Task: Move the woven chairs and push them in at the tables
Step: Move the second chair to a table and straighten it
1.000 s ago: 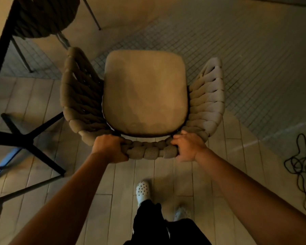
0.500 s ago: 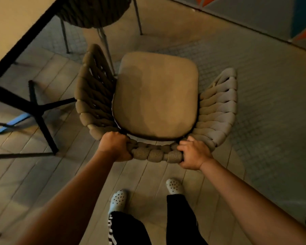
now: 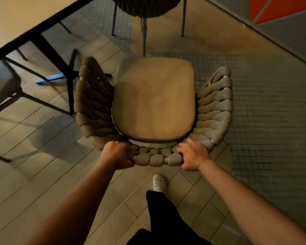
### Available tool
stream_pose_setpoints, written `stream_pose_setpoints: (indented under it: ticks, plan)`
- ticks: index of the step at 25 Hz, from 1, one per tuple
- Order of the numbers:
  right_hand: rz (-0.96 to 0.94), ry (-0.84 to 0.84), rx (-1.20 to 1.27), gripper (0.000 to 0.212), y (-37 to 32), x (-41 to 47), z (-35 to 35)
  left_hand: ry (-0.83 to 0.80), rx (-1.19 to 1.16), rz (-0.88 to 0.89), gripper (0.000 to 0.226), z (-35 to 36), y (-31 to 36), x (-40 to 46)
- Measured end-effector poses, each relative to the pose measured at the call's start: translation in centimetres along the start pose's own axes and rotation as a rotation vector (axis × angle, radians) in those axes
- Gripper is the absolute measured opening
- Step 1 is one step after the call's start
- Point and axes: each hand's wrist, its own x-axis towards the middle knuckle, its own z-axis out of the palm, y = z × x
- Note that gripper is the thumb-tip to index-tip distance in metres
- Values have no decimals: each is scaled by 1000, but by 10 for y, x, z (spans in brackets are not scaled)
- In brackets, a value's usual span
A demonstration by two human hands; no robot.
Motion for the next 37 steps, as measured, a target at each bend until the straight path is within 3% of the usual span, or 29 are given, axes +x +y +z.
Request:
stream_pose_setpoints:
  ticks: [12, 20, 24, 28, 37]
  plan:
    - [-197, -109, -316, 42, -43, -62, 33, -11, -251, -228, 40, 81, 55, -158]
    - [-385, -234, -461, 42, -89, -110, 69, -90, -214, -295, 37, 136, 80, -250]
    - [-408, -262, -448, 43, -85, -100, 61, -64, -232, -263, 50, 134, 76, -244]
    - [-421, -221, -411, 40, -75, -62, 41, -71, -251, -284, 36, 111, 59, -213]
    - [-455, -180, -422, 41, -54, 72, -40, -62, -258, -417, 37, 44, -3, -102]
